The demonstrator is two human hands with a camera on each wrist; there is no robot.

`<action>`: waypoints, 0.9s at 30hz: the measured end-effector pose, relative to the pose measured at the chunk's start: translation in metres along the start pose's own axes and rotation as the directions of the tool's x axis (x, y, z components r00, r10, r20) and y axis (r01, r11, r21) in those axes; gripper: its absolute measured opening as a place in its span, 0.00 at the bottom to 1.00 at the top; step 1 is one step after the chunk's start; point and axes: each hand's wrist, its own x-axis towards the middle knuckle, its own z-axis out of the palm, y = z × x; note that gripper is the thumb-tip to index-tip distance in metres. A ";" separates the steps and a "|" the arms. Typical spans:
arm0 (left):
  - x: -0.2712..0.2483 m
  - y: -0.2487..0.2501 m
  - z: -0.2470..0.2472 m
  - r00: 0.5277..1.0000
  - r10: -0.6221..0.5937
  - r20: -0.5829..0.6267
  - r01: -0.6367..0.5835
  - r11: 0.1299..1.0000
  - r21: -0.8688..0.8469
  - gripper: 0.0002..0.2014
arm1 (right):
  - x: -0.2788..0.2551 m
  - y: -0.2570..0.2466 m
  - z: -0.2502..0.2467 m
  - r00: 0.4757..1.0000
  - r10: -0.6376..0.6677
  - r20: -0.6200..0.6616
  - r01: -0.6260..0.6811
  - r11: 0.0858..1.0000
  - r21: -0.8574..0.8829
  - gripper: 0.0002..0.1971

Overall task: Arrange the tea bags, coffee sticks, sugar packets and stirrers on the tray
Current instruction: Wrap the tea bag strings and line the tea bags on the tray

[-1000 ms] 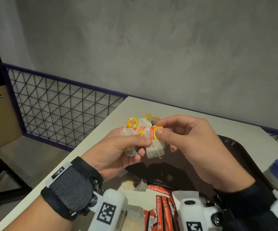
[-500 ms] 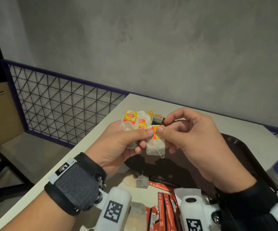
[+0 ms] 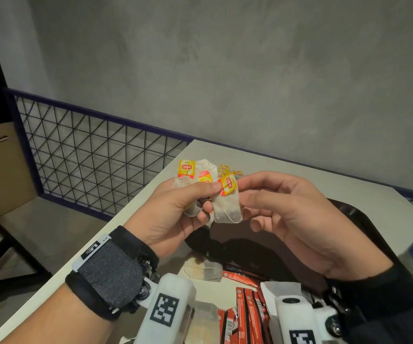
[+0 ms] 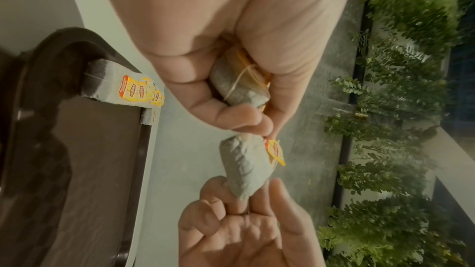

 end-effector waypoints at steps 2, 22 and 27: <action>0.000 0.000 0.000 1.000 -0.002 0.000 0.002 1.000 -0.004 0.02 | 0.000 0.000 0.001 1.000 -0.015 0.000 0.015 1.000 -0.003 0.09; -0.003 -0.001 -0.001 0.991 -0.071 0.115 0.058 0.992 0.110 0.06 | 0.003 0.004 0.004 0.981 -0.145 -0.127 0.145 0.989 -0.008 0.04; -0.003 -0.001 -0.001 0.987 -0.078 0.142 0.061 0.991 0.121 0.08 | 0.003 0.005 0.004 0.970 -0.186 -0.158 0.171 0.980 -0.100 0.04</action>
